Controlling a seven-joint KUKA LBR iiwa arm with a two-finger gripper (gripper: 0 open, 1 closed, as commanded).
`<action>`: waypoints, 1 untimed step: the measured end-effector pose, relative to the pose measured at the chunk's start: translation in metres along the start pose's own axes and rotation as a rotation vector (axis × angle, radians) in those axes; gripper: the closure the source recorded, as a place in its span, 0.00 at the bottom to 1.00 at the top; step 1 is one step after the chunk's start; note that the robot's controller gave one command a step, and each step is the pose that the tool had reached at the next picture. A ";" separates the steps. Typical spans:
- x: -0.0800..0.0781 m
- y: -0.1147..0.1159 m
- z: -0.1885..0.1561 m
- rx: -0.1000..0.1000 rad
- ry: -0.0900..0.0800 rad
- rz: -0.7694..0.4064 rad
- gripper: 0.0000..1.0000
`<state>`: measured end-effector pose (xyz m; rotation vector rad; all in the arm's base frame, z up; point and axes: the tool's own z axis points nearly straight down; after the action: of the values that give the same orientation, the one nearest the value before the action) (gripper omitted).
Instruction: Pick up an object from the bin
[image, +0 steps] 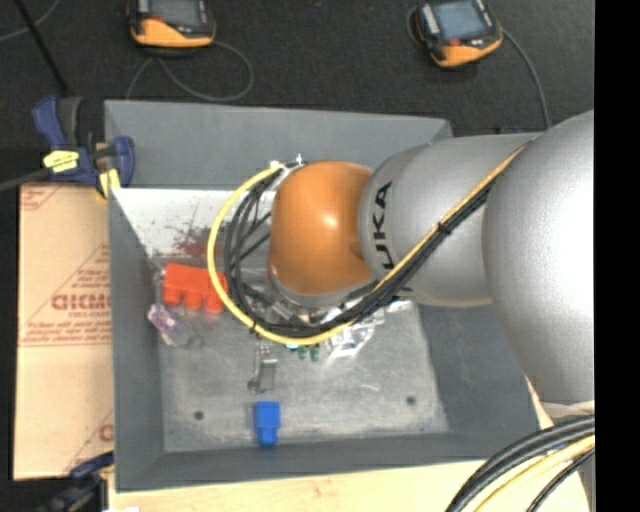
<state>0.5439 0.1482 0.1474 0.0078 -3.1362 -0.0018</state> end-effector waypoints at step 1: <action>-0.052 -0.091 0.078 0.006 -0.006 -0.421 0.00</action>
Offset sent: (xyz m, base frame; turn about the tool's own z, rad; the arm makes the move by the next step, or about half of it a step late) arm 0.0515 -0.0858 -0.0774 -0.4273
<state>0.5961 0.0575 0.0685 0.6642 -3.0715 0.0053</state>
